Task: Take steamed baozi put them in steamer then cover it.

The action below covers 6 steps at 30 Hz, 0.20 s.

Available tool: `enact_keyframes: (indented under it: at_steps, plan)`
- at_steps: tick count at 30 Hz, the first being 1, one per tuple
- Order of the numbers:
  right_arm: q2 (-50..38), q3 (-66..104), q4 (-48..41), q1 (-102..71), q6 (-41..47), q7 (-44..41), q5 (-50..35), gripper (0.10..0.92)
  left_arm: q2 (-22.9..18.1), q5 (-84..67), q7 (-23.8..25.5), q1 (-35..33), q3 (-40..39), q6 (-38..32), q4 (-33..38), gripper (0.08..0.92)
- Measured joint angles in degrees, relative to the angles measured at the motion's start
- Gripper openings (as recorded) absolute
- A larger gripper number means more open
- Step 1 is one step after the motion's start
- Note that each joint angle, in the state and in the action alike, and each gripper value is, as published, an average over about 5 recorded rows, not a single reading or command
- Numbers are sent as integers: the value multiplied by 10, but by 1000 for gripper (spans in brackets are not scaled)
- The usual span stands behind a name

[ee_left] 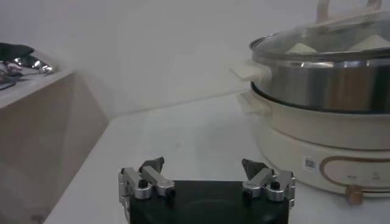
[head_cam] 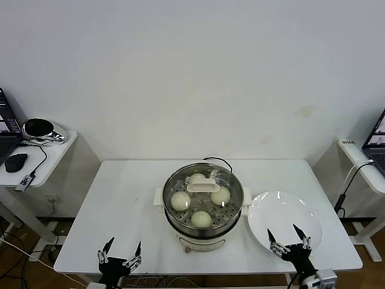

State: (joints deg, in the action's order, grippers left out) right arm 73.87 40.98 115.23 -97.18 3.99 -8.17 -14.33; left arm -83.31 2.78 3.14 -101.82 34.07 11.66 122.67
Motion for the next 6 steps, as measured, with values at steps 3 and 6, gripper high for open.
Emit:
enact_keyframes:
  at_steps: [3, 6]
  plan:
    - [0, -1, 0, -1, 3, -1, 4, 823, -1, -5, -1, 1, 4, -2, -2, 823]
    - [-1, -2, 0, 0, 4, -1, 5, 823, -2, -7, -1, 3, 8, -2, -4, 823]
